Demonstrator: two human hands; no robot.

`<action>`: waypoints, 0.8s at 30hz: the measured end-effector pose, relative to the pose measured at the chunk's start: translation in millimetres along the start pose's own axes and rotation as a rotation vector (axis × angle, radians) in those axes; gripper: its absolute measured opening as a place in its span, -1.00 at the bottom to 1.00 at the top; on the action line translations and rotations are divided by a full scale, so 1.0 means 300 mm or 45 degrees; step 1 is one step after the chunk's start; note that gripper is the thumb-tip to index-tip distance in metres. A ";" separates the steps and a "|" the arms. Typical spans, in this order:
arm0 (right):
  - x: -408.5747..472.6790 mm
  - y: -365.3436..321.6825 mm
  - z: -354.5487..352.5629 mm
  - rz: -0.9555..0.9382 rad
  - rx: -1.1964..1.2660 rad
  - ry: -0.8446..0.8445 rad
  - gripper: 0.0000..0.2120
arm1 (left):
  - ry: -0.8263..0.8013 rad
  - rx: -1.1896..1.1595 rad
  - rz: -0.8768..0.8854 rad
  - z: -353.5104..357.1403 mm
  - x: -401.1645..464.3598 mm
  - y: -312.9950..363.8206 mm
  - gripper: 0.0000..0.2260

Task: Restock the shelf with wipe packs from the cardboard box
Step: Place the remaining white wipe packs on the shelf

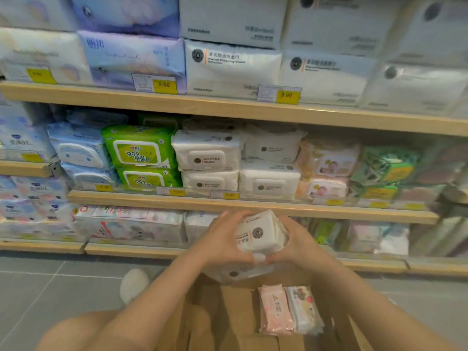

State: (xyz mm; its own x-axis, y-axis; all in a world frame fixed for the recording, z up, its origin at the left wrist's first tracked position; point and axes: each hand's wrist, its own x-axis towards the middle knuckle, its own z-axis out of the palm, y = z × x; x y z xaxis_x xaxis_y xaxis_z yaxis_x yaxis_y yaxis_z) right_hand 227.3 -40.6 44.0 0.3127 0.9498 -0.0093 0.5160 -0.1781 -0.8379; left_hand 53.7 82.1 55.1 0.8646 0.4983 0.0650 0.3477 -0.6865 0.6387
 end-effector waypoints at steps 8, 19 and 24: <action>-0.091 0.011 -0.177 0.112 0.464 0.066 -0.23 | 0.227 -0.565 -0.229 -0.058 -0.033 -0.071 -0.04; -0.101 0.043 -0.143 0.208 0.514 -0.004 0.05 | 0.300 -0.896 -0.466 0.035 -0.003 0.008 -0.45; -0.039 -0.055 -0.212 -0.057 -0.421 0.121 0.22 | 0.389 -0.873 -0.424 0.026 0.007 0.025 -0.39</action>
State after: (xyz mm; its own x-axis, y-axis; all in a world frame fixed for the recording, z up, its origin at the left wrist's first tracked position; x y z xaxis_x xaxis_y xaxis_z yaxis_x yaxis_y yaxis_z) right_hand 265.8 -65.0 92.6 0.3486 0.9332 0.0873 0.7564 -0.2251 -0.6142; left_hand 60.8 73.8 53.8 0.5837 0.8091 -0.0677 0.1839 -0.0505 0.9817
